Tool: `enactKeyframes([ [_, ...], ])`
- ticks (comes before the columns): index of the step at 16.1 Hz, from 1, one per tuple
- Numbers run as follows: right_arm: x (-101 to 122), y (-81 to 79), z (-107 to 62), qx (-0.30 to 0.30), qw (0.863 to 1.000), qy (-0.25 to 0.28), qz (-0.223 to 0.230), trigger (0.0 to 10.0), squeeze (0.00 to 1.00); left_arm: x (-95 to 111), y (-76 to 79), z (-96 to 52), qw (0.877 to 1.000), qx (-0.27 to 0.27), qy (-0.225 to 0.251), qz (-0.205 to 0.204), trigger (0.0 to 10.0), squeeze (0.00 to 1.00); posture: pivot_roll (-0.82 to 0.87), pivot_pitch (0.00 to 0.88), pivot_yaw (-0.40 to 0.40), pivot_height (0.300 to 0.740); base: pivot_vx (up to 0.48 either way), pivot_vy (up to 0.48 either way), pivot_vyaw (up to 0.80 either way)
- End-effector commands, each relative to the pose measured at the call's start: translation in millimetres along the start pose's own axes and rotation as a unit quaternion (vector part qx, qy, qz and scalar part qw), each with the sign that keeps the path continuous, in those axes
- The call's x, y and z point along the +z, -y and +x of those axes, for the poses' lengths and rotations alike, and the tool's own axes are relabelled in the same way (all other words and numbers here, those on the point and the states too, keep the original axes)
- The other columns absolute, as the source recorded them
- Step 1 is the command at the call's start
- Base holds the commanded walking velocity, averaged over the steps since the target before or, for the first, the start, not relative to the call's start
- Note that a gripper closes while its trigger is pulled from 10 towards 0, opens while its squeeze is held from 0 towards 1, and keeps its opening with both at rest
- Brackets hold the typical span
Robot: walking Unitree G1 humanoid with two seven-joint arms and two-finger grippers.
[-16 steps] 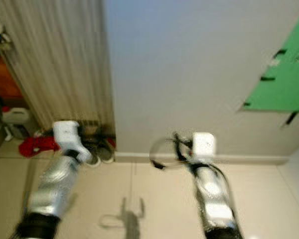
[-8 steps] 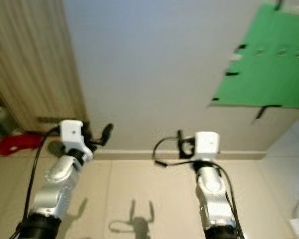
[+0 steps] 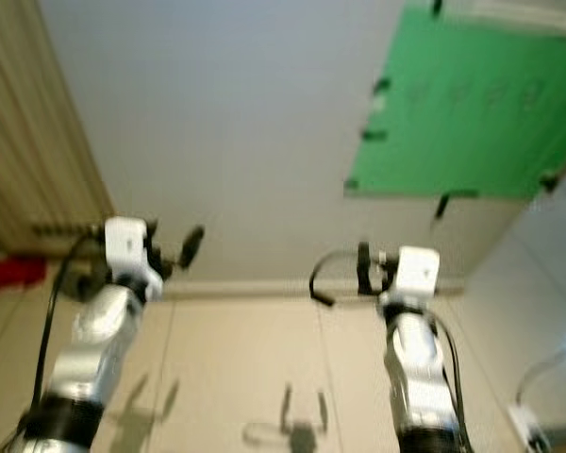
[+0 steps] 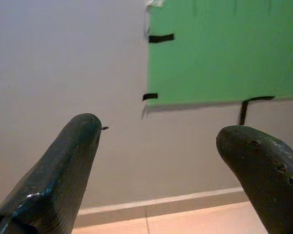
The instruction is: Hang keys on a hook
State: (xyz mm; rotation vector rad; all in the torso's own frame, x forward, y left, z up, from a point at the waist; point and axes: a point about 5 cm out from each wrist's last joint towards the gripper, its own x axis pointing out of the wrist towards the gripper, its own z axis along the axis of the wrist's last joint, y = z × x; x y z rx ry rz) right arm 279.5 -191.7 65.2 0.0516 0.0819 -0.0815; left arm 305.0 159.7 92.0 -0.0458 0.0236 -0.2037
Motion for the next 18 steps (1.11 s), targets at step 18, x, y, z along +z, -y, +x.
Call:
enactKeyframes([
  [18,-3,13.2,-6.9,-0.01,1.0,0.006,-0.029,10.0,0.0,-8,9.5,13.4,0.998,-0.053,-0.011,-0.017,10.0,0.0,-0.04,0.0,-0.025,0.74,0.013,0.265,-0.45],
])
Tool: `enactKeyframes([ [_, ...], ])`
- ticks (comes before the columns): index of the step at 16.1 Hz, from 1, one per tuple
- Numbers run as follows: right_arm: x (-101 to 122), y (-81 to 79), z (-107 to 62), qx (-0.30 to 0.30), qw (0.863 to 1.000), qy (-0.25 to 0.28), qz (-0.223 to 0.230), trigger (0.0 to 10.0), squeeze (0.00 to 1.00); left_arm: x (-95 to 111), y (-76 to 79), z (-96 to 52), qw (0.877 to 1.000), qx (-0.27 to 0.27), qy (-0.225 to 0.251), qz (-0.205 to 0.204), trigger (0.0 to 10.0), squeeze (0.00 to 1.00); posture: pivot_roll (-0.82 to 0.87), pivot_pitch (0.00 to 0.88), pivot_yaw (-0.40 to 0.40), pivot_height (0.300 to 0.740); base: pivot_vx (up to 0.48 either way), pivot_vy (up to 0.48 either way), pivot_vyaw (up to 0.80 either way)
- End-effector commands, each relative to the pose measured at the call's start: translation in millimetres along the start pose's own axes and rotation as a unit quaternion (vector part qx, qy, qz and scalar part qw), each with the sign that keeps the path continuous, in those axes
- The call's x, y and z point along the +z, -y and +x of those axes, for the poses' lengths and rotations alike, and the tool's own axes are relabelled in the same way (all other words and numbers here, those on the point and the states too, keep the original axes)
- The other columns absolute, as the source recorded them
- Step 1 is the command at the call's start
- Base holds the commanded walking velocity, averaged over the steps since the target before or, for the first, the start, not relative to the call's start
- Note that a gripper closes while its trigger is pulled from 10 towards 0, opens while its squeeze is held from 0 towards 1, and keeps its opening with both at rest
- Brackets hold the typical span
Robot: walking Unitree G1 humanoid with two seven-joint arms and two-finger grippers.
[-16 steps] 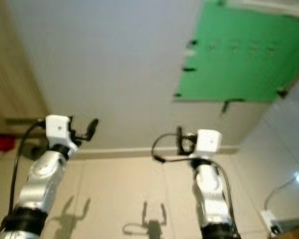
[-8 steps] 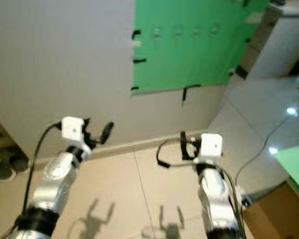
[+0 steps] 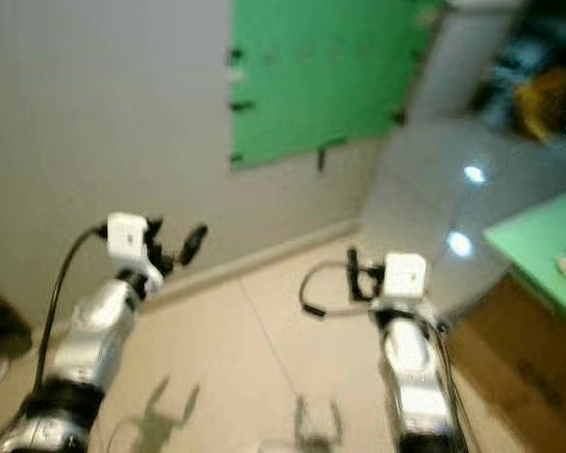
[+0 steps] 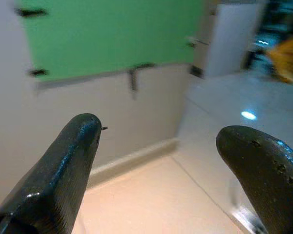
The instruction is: Hang keys on a hook
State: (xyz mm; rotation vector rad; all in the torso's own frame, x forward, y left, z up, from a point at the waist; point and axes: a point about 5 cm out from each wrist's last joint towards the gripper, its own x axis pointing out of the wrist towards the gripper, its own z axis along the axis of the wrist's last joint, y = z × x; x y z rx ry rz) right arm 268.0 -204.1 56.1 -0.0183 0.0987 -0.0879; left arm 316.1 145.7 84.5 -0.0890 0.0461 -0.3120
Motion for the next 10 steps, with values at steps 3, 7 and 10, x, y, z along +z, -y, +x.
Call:
enactKeyframes([
  [3,3.8,-2.0,1.6,-0.006,1.0,0.009,0.011,10.0,0.0,-2.6,-0.2,0.8,1.0,-0.004,-0.008,0.015,10.0,0.0,-0.04,0.0,-0.017,0.74,0.0,0.0,-0.5],
  [7,5.7,-3.4,2.6,-0.003,1.0,0.017,0.011,10.0,0.0,-0.5,2.2,3.0,1.0,-0.008,0.004,0.01,10.0,0.0,-0.05,0.0,-0.012,0.74,0.124,-0.204,-0.5],
  [10,7.3,-2.5,3.1,-0.005,1.0,0.021,0.01,10.0,0.0,-1.0,4.5,7.0,1.0,-0.007,0.0,0.01,10.0,0.0,-0.06,0.0,-0.005,0.74,0.245,-0.409,-0.5],
])
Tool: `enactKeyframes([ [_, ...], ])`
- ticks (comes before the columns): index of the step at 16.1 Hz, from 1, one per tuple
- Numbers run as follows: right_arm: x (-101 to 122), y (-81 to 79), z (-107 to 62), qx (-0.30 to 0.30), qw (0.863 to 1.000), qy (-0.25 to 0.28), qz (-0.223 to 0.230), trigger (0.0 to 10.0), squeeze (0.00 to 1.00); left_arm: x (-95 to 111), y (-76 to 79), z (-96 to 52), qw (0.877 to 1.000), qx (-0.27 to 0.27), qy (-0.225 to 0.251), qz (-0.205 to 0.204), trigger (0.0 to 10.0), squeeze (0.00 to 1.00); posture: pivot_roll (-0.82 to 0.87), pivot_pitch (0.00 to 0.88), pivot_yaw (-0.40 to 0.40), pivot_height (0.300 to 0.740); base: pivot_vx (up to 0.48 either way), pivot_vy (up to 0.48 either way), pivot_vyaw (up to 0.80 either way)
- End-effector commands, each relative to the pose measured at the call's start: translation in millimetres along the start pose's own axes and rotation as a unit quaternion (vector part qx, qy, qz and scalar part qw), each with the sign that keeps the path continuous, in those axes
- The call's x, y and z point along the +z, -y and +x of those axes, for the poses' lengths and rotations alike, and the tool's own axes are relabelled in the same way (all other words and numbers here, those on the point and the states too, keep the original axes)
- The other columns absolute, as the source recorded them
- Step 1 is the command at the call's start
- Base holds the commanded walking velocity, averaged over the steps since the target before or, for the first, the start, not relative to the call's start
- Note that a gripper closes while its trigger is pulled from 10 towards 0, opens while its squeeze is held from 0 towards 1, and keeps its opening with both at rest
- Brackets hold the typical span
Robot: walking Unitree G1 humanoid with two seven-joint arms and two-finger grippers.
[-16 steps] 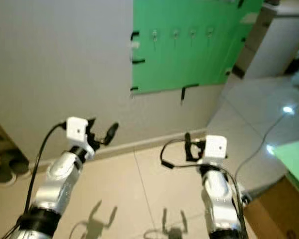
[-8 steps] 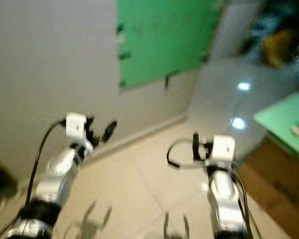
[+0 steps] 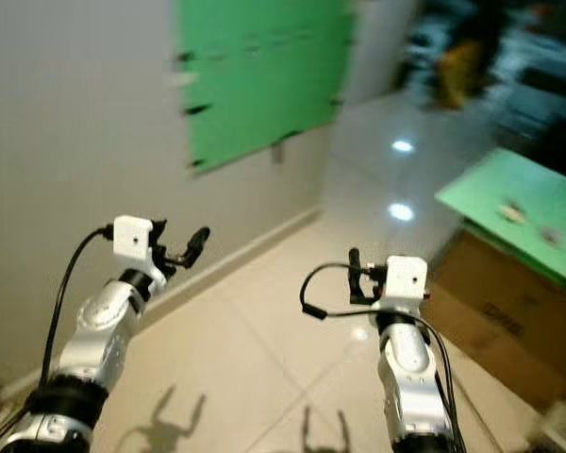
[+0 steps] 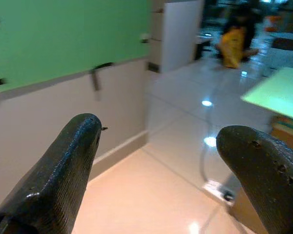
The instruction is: Hang keys on a hook
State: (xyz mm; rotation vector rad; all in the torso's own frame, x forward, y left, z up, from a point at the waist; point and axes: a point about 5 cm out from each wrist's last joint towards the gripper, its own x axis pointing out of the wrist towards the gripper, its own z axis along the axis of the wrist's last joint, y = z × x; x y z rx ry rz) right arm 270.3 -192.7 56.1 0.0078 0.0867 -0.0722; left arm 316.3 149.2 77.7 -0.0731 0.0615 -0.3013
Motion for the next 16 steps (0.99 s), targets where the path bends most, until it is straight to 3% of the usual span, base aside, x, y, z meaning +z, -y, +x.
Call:
enactKeyframes([
  [1,8,9.6,2.0,-0.015,1.0,0.017,-0.004,10.0,0.0,5,9.8,8.9,1.0,-0.014,0.006,0.001,10.0,0.0,-0.07,0.0,-0.002,0.74,0.251,-0.405,-0.51],
  [5,7,13.9,-0.7,-0.024,1.0,0.018,-0.004,10.0,0.0,3,9.1,11.0,1.0,-0.012,0.002,-0.02,10.0,0.0,-0.09,0.0,0.01,0.74,0.244,-0.411,-0.5],
  [10,7,12.4,0.7,-0.031,0.999,0.019,0.006,10.0,0.0,12,14.9,20.6,1.0,-0.026,0.01,-0.013,10.0,0.0,-0.09,0.0,0.035,0.74,0.244,-0.409,-0.51],
  [13,2,10.5,-2.8,-0.026,1.0,0.011,-0.001,10.0,0.0,9,10.9,19.9,1.0,-0.015,0.006,-0.014,10.0,0.0,-0.1,0.0,0.037,0.736,0.279,-0.385,-0.34],
  [15,0,12.2,-5.2,-0.028,1.0,0.007,-0.003,10.0,0.0,10,11.8,18.7,1.0,-0.009,0.019,0.001,10.0,0.0,-0.11,0.0,0.035,0.736,0.195,0.0,0.0],
  [16,-1,13.2,-6.5,-0.027,1.0,0.005,-0.005,10.0,0.0,8,14.4,18.4,1.0,-0.022,0.013,-0.015,10.0,0.0,-0.11,0.0,0.036,0.736,0.0,0.0,0.0],
])
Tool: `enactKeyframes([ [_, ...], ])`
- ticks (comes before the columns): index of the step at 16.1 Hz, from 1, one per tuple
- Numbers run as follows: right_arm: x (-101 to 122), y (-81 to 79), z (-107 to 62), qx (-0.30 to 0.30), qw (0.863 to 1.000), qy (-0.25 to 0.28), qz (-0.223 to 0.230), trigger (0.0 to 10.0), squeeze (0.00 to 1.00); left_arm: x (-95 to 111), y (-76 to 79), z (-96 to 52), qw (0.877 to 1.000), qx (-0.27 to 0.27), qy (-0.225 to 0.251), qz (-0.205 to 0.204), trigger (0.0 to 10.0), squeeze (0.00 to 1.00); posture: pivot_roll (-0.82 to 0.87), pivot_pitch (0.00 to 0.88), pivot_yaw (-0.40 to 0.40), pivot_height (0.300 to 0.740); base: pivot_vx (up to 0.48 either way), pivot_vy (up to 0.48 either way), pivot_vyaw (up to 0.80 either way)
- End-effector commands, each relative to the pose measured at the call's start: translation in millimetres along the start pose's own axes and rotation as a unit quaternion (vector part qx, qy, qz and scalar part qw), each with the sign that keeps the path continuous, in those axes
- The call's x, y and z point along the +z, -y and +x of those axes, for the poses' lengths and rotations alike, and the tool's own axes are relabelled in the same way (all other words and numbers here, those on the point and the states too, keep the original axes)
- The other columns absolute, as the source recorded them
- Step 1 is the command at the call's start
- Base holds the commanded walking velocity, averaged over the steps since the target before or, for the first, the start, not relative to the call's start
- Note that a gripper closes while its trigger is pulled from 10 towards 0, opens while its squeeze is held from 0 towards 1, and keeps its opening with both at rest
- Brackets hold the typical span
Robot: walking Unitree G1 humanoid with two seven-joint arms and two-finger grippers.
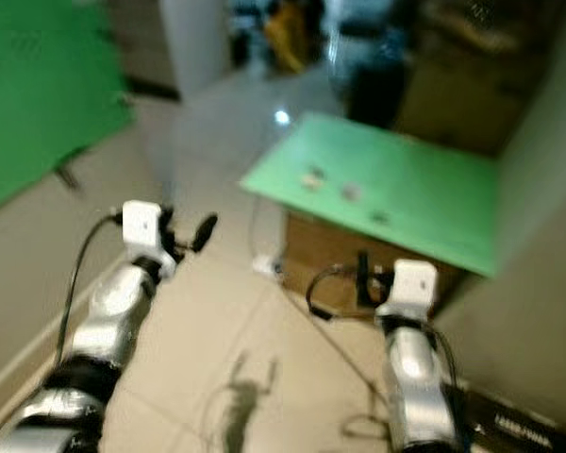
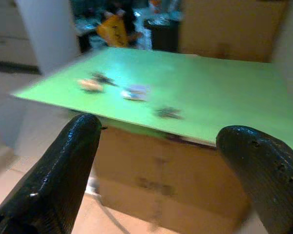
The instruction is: Hang keys on a hook
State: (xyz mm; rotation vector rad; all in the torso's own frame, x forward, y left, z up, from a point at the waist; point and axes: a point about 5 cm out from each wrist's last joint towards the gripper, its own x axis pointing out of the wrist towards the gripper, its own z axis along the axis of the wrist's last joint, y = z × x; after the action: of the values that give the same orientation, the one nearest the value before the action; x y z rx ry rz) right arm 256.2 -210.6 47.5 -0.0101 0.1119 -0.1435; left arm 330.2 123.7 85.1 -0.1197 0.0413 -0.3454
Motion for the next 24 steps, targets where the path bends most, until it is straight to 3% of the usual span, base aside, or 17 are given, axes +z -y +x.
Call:
enactKeyframes([
  [1,8,-5.5,4.4,0.01,1.0,0.016,0.002,10.0,0.0,2,-5.6,-2.9,1.0,-0.002,0.004,-0.001,10.0,0.0,-0.11,0.0,0.036,0.736,0.0,0.0,0.0],
  [11,7,-7.3,3.3,0.018,1.0,0.013,-0.003,10.0,0.0,-3,-3.8,0.1,1.0,0.008,-0.005,-0.006,10.0,0.0,-0.11,0.0,0.036,0.736,0.477,0.0,0.0],
  [15,7,-11.5,2.7,0.029,0.999,0.011,-0.008,10.0,0.0,0,7.0,6.0,1.0,-0.015,-0.001,-0.003,10.0,0.0,-0.12,0.0,0.032,0.736,0.48,0.0,0.0],
  [24,3,-11.0,-2.4,0.027,1.0,0.003,-0.008,10.0,0.0,-6,15.0,6.7,0.999,-0.038,-0.016,0.001,10.0,0.0,-0.14,0.0,0.053,0.736,0.478,0.0,-0.73],
])
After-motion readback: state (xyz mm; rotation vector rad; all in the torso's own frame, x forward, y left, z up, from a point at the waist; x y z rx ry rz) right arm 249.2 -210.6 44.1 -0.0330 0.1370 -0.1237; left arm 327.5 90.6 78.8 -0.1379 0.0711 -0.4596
